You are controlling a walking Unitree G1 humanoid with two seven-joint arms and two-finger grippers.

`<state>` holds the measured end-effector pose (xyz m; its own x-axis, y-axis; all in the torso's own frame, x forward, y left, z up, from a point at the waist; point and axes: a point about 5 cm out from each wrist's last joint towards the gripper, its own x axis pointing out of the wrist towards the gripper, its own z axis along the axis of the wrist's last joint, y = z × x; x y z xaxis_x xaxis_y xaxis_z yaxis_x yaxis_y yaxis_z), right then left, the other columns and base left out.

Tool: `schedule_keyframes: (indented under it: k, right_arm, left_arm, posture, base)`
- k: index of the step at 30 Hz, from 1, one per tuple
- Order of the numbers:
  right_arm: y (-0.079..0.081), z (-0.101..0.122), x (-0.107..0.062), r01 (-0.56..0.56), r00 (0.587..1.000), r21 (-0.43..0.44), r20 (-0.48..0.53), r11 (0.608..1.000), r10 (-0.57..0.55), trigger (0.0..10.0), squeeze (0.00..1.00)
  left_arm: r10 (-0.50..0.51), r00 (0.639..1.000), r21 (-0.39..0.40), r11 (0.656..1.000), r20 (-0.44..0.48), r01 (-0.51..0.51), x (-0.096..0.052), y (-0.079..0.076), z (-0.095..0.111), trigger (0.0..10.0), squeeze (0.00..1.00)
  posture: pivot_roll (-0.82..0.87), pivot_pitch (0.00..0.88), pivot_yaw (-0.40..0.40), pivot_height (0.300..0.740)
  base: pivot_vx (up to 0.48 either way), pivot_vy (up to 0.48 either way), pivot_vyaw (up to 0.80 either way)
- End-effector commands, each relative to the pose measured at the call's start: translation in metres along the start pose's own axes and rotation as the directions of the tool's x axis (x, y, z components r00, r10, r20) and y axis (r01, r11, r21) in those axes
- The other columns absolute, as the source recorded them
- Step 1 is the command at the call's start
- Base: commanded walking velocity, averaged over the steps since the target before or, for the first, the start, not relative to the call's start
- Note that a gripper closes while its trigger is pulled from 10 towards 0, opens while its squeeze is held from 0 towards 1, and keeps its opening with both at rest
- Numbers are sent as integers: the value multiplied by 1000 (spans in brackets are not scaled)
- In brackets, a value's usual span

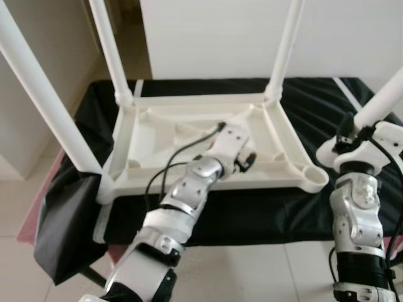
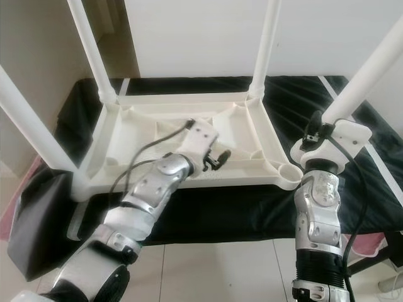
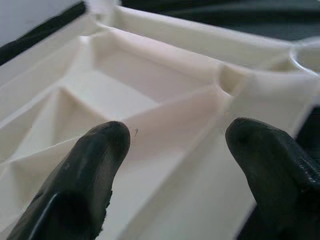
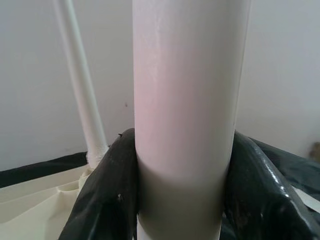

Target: Building children table

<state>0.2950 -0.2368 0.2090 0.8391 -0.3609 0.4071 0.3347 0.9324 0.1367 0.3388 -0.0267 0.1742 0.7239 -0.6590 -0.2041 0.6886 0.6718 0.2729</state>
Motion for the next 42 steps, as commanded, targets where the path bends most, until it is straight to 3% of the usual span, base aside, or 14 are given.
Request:
schedule_keyframes:
  k: [1, 7, 13, 20, 24, 28, 29, 30, 32, 37, 40, 42]
  right_arm:
    - [-2, 0, 1, 9, 1000, -5, -2, 1000, -9, 10000, 0]
    - [-4, 0, 2, 14, 1000, -6, -1, 1000, -14, 10000, 0]
    - [-4, 2, 3, 19, 1000, -3, 4, 1000, -19, 10000, 0]
    - [-3, 0, 3, 19, 1000, 3, -3, 1000, -19, 10000, 0]
    - [-4, 0, 3, 26, 1000, 3, -2, 1000, -26, 10000, 0]
    - [-5, 0, 2, 29, 1000, 2, -1, 1000, -29, 10000, 0]
    - [-8, 0, 1, 39, 999, -2, -1, 999, -39, 10000, 0]
    - [-10, 0, 1, 44, 999, -7, 0, 999, -44, 10000, 0]
    - [-11, 0, 1, 44, 999, -8, 0, 999, -44, 10000, 0]
    - [-12, 1, 1, 50, 999, -14, 0, 999, -50, 10000, 0]
    - [-12, 1, 1, 50, 999, -14, 0, 999, -50, 10000, 0]
    - [-11, 0, 2, 45, 999, -13, -5, 999, -45, 10000, 0]
  left_arm:
    - [186, 983, -5, 983, 0, -186, 8, -12, 11, 10000, 0]
    - [180, 984, 15, 984, -6, -180, 11, -20, 10, 10000, 0]
    - [192, 980, 75, 979, -49, -188, 11, -26, -5, 10000, 0]
    - [244, 965, 173, 959, -95, -225, 6, -13, -24, 10000, 0]
    - [193, 969, 210, 965, -154, -159, -1, -2, -42, 10000, 0]
    - [144, 977, 211, 971, -155, -109, -5, 1, -48, 10000, 0]
    - [-24, 981, 185, 981, -195, 61, -19, 5, -68, 10000, 0]
    - [-107, 968, 166, 975, -225, 147, -30, 8, -81, 10000, 0]
    - [-113, 967, 165, 974, -229, 153, -31, 9, -82, 10000, 0]
    - [-211, 932, 110, 961, -294, 253, -57, 26, -105, 10000, 0]
    - [-216, 926, 101, 961, -311, 258, -63, 31, -109, 10000, 0]
    - [-304, 895, 93, 932, -327, 350, -89, 40, -118, 10000, 0]
  posture:
    - [-59, 15, 10, 740]
    - [-56, 22, 10, 740]
    - [-54, 32, 15, 740]
    - [-45, 44, 18, 740]
    - [-43, 51, 25, 740]
    - [-45, 55, 28, 740]
    - [-48, 58, 32, 740]
    - [-48, 61, 31, 740]
    - [-48, 61, 31, 740]
    - [-49, 69, 30, 740]
    - [-49, 69, 30, 740]
    - [-42, 70, 23, 740]
  base:
    - [0, 0, 0]
    - [0, 0, 0]
    - [0, 0, 0]
    - [0, 0, 0]
    - [0, 0, 0]
    - [0, 0, 0]
    - [0, 0, 0]
    - [0, 0, 0]
    - [0, 0, 0]
    - [0, 0, 0]
    - [0, 0, 0]
    - [0, 0, 0]
